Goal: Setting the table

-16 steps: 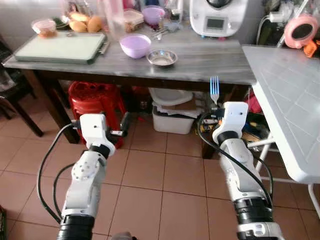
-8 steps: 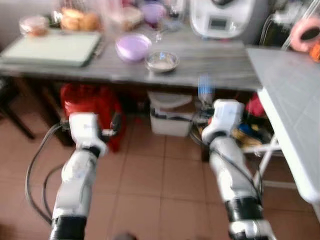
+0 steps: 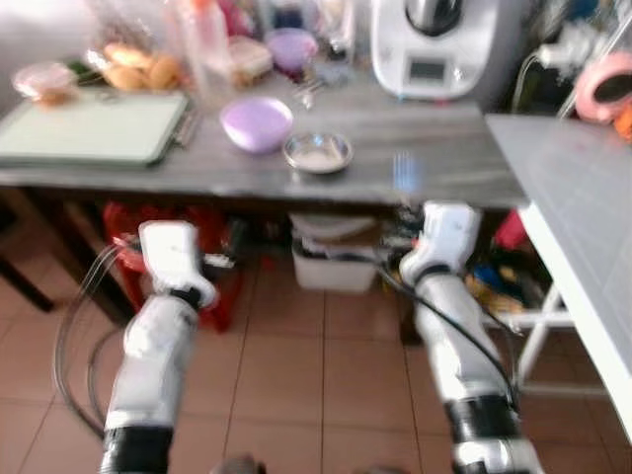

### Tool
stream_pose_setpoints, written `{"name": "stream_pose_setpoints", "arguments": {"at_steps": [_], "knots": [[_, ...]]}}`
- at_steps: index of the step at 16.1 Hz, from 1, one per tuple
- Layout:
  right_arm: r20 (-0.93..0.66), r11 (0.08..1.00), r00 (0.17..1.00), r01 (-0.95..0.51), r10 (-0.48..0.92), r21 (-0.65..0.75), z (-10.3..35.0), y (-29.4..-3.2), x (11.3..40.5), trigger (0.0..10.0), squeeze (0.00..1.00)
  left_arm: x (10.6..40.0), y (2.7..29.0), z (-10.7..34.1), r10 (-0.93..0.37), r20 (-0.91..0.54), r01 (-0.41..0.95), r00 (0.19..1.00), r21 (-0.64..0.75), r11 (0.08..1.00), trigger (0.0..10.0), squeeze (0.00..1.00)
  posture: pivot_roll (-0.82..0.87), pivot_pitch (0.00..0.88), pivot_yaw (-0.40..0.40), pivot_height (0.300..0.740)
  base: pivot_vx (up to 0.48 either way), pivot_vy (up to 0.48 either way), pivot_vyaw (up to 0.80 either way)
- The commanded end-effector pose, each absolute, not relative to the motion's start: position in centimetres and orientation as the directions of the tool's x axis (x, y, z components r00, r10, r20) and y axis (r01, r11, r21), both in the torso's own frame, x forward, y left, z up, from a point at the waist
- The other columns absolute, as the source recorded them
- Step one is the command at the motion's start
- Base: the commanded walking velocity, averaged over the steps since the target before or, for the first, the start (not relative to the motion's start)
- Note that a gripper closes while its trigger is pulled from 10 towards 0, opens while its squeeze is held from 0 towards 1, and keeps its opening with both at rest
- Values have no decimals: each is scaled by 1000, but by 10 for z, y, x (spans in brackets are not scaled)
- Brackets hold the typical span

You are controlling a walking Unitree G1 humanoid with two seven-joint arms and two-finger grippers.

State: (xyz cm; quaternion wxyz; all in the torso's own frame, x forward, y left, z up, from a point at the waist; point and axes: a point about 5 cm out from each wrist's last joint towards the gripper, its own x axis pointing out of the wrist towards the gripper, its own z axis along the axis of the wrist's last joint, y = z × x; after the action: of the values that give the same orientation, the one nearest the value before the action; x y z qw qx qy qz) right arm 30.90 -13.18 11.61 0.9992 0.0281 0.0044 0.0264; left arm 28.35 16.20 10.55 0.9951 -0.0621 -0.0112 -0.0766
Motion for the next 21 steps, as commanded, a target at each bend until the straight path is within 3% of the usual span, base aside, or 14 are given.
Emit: {"name": "stream_pose_setpoints", "arguments": {"at_steps": [1, 10, 14, 21], "knots": [[7, 999, 1000, -20, 19, 47, 120, -144, 310, 10000, 0, 285, 152, 110, -179, 50, 183, 983, -117, 976, 10000, 0, -9, 0, 3, 740, 446, 0, 0], [2, 999, 1000, -18, 18, 48, 119, -143, 309, 10000, 0, 286, 151, 109, -180, 39, 184, 983, -123, 975, 10000, 0, -9, 0, 4, 740, 478, 0, 0], [-2, 999, 1000, -13, 14, 44, 118, -144, 309, 10000, 0, 286, 151, 109, -173, 43, 177, 984, -133, 975, 10000, 0, -11, 0, 3, 740, 355, 317, 0], [-37, 996, 999, 17, -14, 87, 109, -151, 306, 10000, 0, 275, 150, 113, -168, 62, 175, 984, -133, 976, 10000, 0, 11, 0, -2, 740, 35, 0, 0]]}}
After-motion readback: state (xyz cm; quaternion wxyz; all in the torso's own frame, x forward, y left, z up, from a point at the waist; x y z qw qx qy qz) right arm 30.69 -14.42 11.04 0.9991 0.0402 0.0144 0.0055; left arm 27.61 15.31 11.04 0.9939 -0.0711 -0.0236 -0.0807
